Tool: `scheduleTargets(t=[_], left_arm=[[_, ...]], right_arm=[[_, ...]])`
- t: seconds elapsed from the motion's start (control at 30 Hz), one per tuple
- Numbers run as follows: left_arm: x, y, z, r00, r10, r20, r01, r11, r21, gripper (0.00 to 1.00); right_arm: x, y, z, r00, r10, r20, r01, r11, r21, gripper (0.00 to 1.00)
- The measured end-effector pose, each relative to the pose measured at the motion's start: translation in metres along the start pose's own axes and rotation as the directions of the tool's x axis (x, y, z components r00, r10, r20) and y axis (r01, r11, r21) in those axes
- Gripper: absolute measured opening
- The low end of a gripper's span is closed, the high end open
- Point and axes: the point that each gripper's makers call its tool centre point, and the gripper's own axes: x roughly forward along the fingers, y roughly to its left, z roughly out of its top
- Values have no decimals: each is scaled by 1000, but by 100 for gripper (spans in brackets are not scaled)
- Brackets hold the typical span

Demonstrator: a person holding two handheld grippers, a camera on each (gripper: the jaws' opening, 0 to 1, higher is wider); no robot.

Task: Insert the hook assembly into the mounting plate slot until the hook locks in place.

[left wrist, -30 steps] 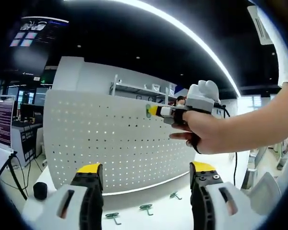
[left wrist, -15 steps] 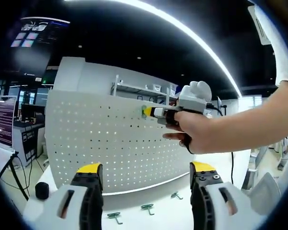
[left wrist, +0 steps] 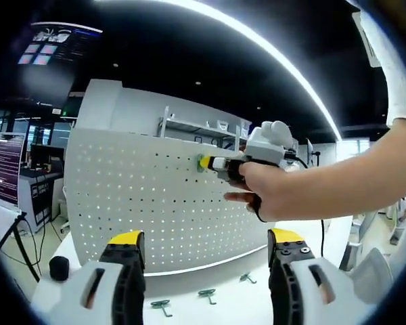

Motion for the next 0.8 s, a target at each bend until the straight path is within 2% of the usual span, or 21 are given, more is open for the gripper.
scheduleTargets(t=[0.17,0.57,0.73,0.8], left_arm=[[-2,0,0,1000,0,-3,0,1000,-2,76],[-7,2,3,1000,-7,-9,7,1000,-4,76],[-10,4,2,1000,-4,-16,4,1000,-9,75],[-12,5,4,1000,-3,-15,3,1000,-9,75]], right_arm=[[3,-1,-3,1000,-30,-4,30,999,45,1],[7,2,-8,991,-128,24,128,992,-8,1],[10,-1,-8,981,-185,51,182,981,67,2],[11,0,-8,980,-191,47,188,981,54,2]])
